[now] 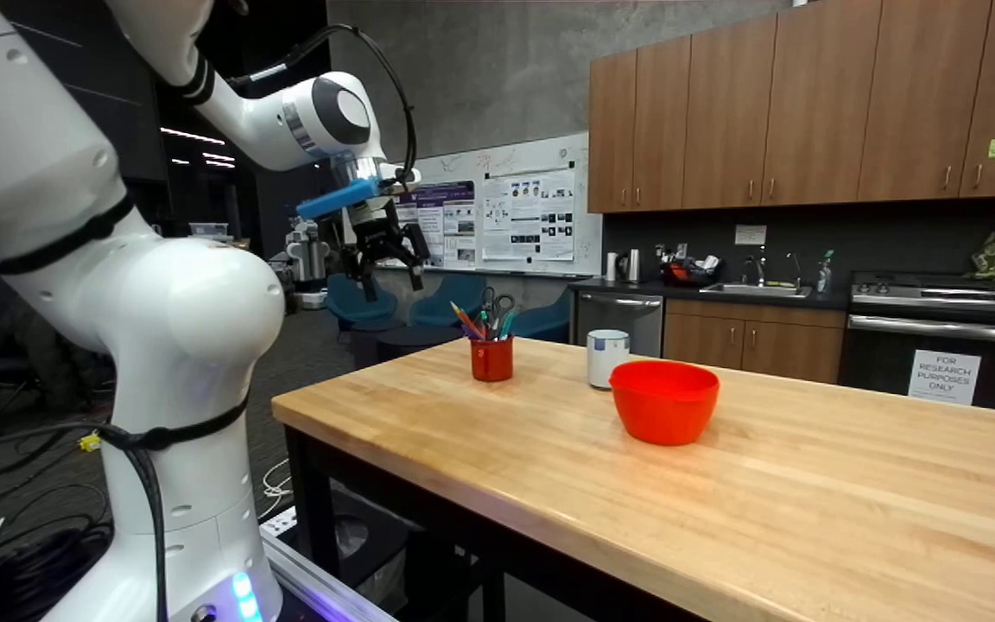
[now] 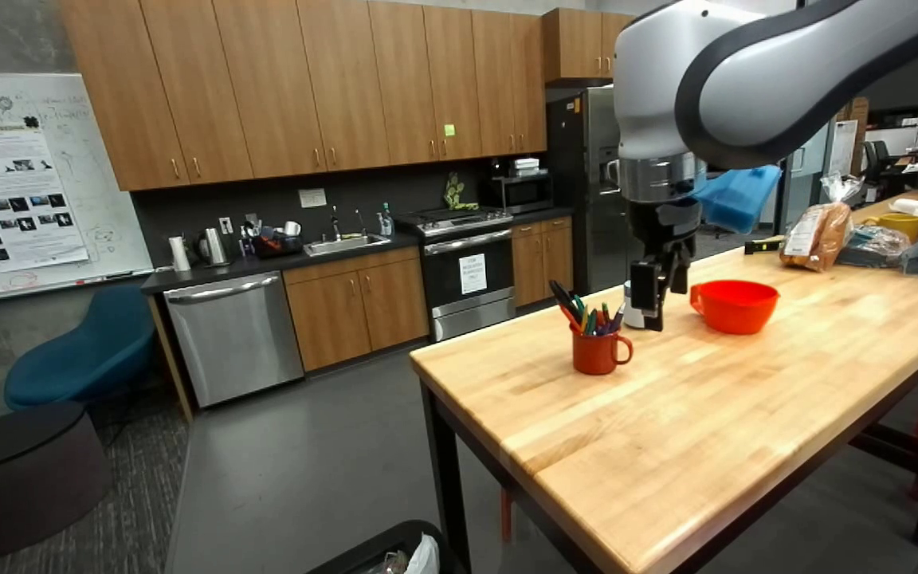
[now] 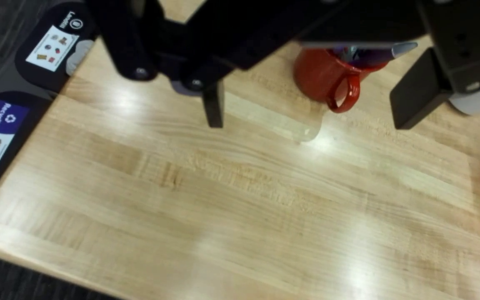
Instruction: Remove the scissors from the red cup
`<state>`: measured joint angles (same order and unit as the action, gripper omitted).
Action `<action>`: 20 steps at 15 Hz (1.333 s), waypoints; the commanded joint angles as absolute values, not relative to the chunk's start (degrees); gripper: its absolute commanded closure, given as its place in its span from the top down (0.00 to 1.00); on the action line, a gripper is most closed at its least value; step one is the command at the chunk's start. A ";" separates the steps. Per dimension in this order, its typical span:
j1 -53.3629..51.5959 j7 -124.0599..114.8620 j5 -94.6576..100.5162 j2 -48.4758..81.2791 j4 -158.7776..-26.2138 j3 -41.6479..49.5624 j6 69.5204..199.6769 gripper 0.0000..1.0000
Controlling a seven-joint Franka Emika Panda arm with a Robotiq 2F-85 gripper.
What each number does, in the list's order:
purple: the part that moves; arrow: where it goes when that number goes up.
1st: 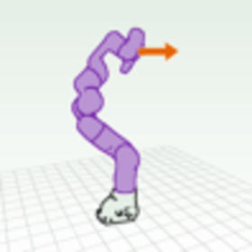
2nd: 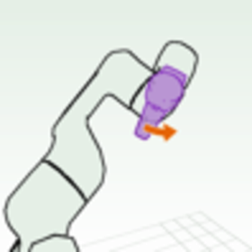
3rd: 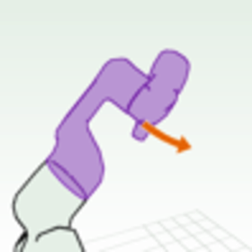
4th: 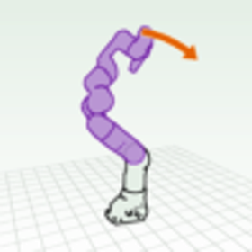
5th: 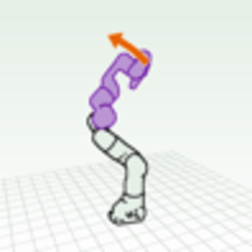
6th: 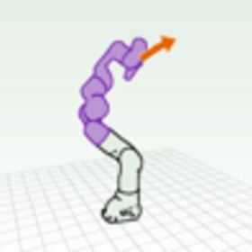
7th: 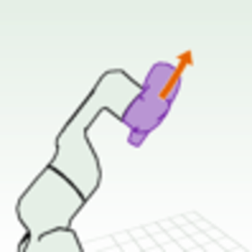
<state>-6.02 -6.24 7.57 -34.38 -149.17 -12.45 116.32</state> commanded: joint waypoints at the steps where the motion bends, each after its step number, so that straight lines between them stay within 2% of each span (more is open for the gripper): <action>1: -4.81 -10.18 10.80 -30.98 -148.22 -13.36 121.56 1.00; 10: -0.04 -14.42 21.89 -22.33 -144.21 -13.00 128.08 1.00; 20: 0.88 -17.52 27.52 -12.05 -135.13 -11.30 128.31 1.00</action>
<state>1.43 -15.72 26.29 -15.29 -138.62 -11.86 128.79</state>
